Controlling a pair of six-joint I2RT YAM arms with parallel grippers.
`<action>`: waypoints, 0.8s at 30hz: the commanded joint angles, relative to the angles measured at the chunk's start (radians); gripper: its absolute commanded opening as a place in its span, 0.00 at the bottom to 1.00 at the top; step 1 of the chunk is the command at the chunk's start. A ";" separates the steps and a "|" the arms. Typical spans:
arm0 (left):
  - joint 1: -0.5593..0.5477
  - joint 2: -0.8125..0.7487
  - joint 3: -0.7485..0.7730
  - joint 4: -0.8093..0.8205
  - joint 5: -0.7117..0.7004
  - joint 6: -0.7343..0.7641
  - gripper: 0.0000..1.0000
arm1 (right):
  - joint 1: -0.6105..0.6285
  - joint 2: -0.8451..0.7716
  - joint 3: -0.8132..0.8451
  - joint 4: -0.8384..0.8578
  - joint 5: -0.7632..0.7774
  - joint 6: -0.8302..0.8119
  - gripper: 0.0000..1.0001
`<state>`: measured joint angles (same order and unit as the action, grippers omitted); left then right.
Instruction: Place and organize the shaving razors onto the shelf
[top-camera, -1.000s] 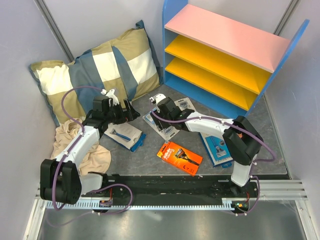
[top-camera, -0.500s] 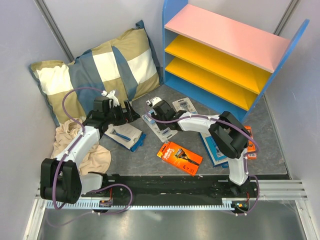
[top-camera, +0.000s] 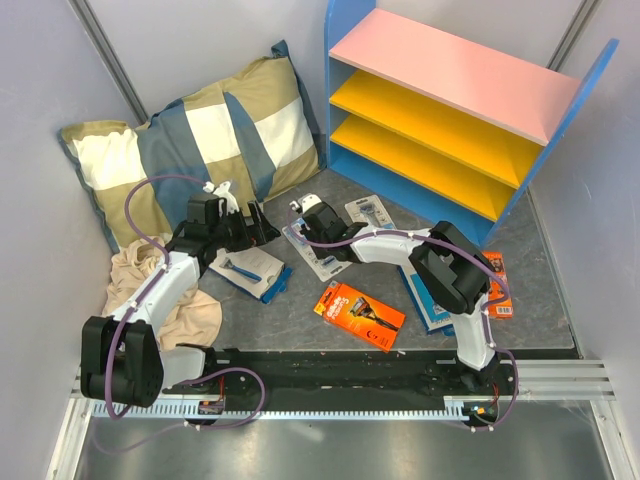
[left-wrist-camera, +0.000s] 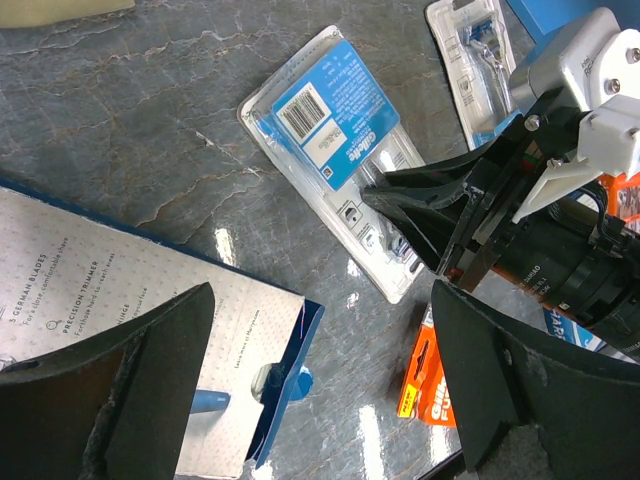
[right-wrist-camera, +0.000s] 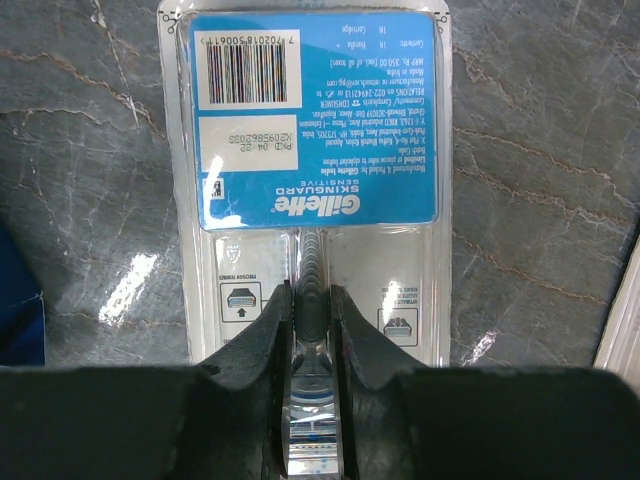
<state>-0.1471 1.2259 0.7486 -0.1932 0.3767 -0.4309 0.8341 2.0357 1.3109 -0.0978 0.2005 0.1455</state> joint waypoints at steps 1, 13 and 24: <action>0.001 0.000 0.052 -0.025 0.028 -0.020 0.96 | -0.001 -0.015 0.002 -0.045 0.008 -0.012 0.08; 0.001 0.006 0.199 -0.130 0.048 0.015 0.96 | -0.003 -0.230 0.062 -0.156 -0.107 -0.124 0.05; 0.003 0.132 0.383 -0.255 0.211 0.024 0.96 | 0.017 -0.390 0.030 -0.264 -0.299 -0.188 0.06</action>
<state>-0.1463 1.3212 1.0889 -0.4011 0.4625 -0.4294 0.8387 1.7123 1.3415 -0.3325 -0.0254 -0.0074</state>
